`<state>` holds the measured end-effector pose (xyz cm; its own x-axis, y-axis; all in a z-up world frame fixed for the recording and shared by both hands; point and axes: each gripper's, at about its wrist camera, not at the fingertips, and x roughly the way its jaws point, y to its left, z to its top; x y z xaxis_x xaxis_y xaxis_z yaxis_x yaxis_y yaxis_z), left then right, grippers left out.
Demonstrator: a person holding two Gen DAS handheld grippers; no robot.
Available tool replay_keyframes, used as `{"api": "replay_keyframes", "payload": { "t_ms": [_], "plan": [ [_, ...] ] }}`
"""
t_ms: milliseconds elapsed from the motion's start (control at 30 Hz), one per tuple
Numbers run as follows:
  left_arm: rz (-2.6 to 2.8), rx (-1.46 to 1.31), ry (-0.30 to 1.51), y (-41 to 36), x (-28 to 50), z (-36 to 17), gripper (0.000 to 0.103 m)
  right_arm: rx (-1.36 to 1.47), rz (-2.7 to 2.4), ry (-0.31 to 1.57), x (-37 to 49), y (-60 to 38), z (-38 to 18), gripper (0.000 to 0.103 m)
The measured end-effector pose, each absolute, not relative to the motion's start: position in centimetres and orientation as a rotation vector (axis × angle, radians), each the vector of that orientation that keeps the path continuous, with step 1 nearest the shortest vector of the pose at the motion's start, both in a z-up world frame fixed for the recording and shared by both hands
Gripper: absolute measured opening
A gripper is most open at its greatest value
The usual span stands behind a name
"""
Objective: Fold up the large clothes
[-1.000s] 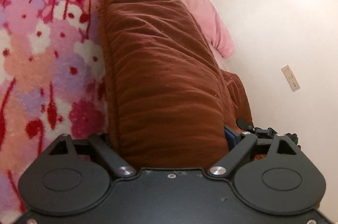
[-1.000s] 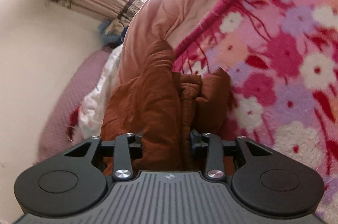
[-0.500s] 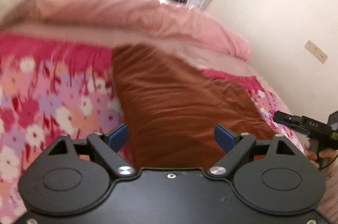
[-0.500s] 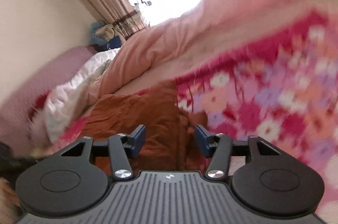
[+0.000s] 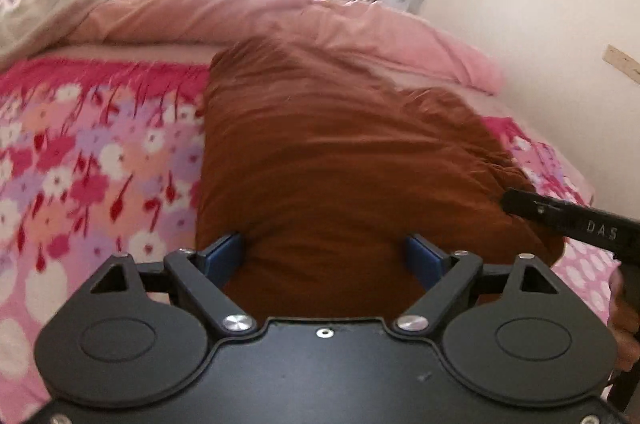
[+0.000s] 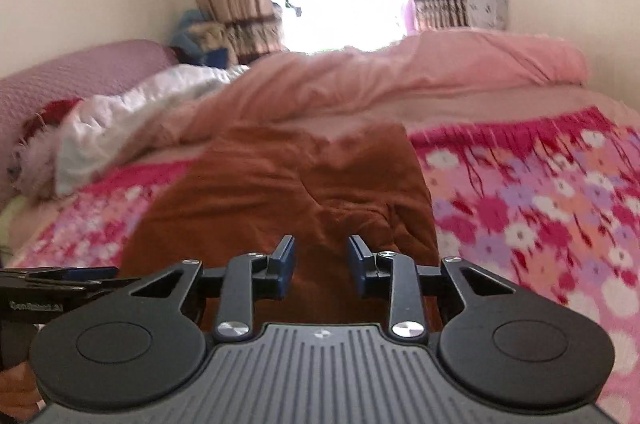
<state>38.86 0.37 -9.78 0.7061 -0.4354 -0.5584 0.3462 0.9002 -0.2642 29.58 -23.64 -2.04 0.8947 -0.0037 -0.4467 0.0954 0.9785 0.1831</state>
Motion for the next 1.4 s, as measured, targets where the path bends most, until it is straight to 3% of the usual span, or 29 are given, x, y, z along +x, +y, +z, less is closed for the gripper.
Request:
{"api": "replay_keyframes", "payload": {
  "t_ms": [67,200,400,667,867,1100,1400],
  "plan": [
    [-0.441,-0.172,0.662,0.7,38.9,-10.2,0.090,0.204,-0.076,0.483,29.9,-23.8,-3.3,0.021],
    [-0.459,-0.186,0.661,1.7,38.3,-9.8,0.090,0.179,-0.092,0.481,29.9,-23.4,-5.0,0.017],
    [-0.462,-0.163,0.672,1.7,38.8,-7.7,0.090,0.145,-0.105,0.473,29.3,-22.4,-4.7,0.018],
    [-0.463,-0.152,0.573,1.2,44.2,-2.4,0.089,0.163,-0.072,0.383,32.9,-23.4,1.8,0.021],
    [-0.460,-0.145,0.676,-0.9,49.5,-4.4,0.089,0.143,-0.134,0.487,38.7,-24.2,0.8,0.021],
    [-0.480,-0.118,0.689,-1.9,50.2,-7.2,0.089,0.152,-0.156,0.552,40.4,-24.8,-2.5,0.021],
    [-0.447,-0.117,0.656,-1.6,48.7,-5.3,0.089,0.155,-0.160,0.531,39.8,-24.8,-1.8,0.021]
  ]
}}
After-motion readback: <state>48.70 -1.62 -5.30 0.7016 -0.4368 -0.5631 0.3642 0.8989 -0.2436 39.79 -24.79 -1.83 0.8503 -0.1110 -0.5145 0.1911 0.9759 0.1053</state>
